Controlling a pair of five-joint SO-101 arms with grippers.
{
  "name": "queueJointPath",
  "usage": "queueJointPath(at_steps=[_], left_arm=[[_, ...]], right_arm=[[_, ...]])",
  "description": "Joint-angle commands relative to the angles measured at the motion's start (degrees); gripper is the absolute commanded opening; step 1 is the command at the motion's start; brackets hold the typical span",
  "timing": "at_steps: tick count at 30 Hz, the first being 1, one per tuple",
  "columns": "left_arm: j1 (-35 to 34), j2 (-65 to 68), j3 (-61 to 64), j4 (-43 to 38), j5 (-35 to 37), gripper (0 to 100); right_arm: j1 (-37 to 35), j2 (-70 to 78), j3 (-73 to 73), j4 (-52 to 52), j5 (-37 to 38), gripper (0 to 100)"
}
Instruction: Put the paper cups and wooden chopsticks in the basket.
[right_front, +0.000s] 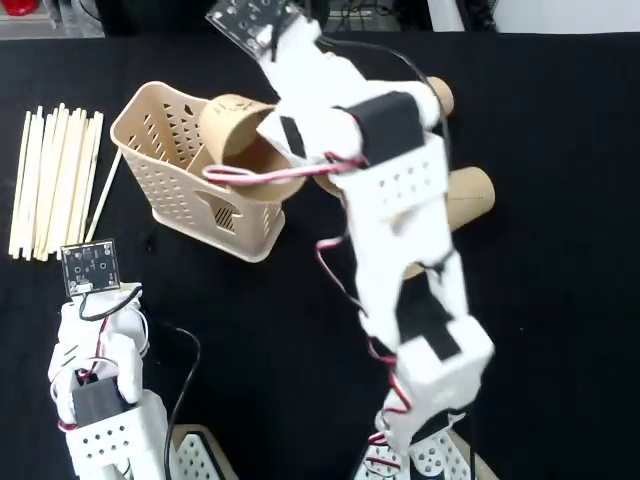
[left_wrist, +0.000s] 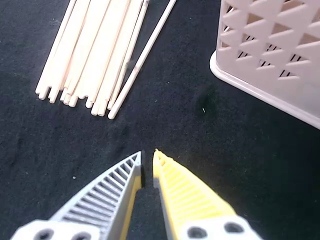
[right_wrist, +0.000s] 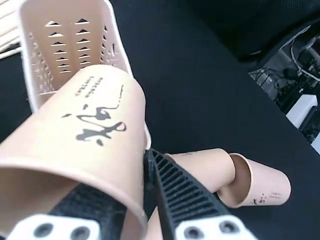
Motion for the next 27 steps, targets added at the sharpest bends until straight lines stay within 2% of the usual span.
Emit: queueJointPath(at_steps=[1,8,10,14,16,24,27], left_arm=[[-0.4,-0.5,1.0,0.4,0.2,5],[-0.4,-0.5,1.0,0.4,0.2,5],[-0.4,-0.5,1.0,0.4,0.2,5],[-0.4,-0.5,1.0,0.4,0.2,5],[-0.4,-0.5,1.0,0.4,0.2,5],[-0.4,-0.5,1.0,0.4,0.2,5],[-0.4,-0.5,1.0,0.4,0.2,5]], right_arm=[[-0.2,3.4,-6.9,0.8,0.1,1.3],[-0.2,6.2,-6.6,2.4,0.9,2.8],[-0.1,6.0,-6.6,2.4,0.9,9.3],[-0.4,5.0,-8.8,2.3,1.1,30.0],[-0.4,4.4,-10.6,2.3,1.1,35.8],[-0.8,4.3,-16.0,-2.0,1.0,32.2],[-3.6,4.4,-15.3,-4.2,1.2,32.2]])
